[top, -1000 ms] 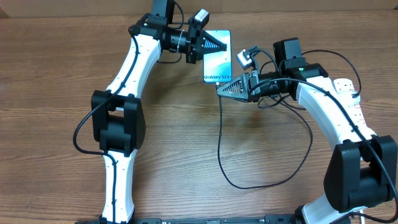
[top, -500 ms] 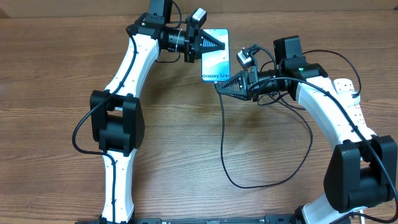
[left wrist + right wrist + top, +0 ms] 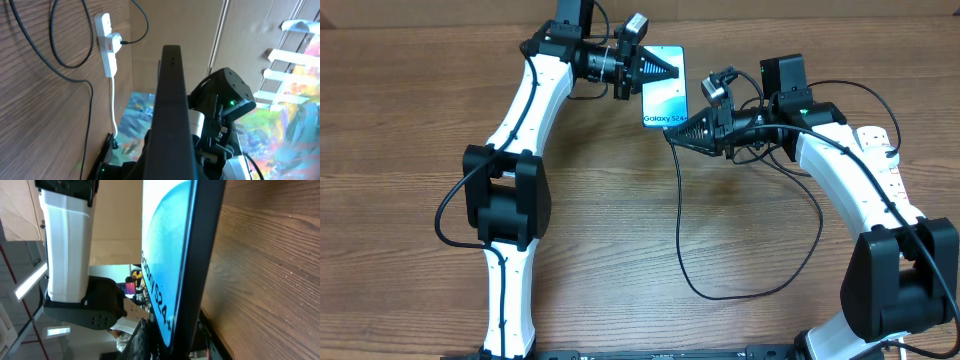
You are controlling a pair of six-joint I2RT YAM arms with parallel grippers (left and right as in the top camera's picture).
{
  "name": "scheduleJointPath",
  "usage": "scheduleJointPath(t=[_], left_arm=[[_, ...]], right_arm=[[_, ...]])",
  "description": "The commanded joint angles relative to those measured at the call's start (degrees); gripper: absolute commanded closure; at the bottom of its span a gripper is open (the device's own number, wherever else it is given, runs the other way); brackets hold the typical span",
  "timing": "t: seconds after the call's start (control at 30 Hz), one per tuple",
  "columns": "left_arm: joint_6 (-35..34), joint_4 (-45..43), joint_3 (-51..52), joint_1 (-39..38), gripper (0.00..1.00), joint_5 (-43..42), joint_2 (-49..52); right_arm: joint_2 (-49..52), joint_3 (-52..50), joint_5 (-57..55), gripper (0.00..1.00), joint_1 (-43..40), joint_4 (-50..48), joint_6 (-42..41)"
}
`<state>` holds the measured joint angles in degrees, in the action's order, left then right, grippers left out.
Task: Plug charger to phone and switch on socket
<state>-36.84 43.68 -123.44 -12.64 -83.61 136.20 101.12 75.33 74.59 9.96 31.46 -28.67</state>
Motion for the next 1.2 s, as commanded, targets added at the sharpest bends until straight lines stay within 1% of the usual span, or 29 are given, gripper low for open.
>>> scheduleJointPath(t=[0.0,0.2,0.37,0.57,0.8,1.0,1.17], left_arm=[[-1.5,1.1,-1.2,-2.7,0.96,-5.4,-0.9],[-2.2,1.1,-1.2,-2.7,0.96,-5.4,-0.9],[-2.2,1.1,-1.2,-2.7,0.96,-5.1,-0.9],[-2.2,1.1,-1.2,-2.7,0.96,-5.5,-0.9],[-2.2,1.5,-1.2,-2.7,0.96,-7.0,-0.9],[-2.2,2.2,-1.2,-2.7,0.96,-7.0,-0.9],[-2.2,2.4,-1.2,-2.7,0.96,-7.0,-0.9]], right_arm=[[-0.1,1.2,-7.3,0.96,-0.6,-2.7,-2.2],[-0.1,1.2,-9.8,0.96,-0.6,-3.1,-3.1],[-0.1,1.2,-13.1,0.96,0.4,-4.2,-7.9],[-0.1,1.2,-15.3,0.96,3.0,-9.1,-11.8],[-0.1,1.2,-23.6,0.96,4.7,-10.9,-12.1],[-0.1,1.2,-23.6,0.96,3.9,-15.6,-13.4],[-0.1,1.2,-23.6,0.96,2.5,-16.6,-13.3]])
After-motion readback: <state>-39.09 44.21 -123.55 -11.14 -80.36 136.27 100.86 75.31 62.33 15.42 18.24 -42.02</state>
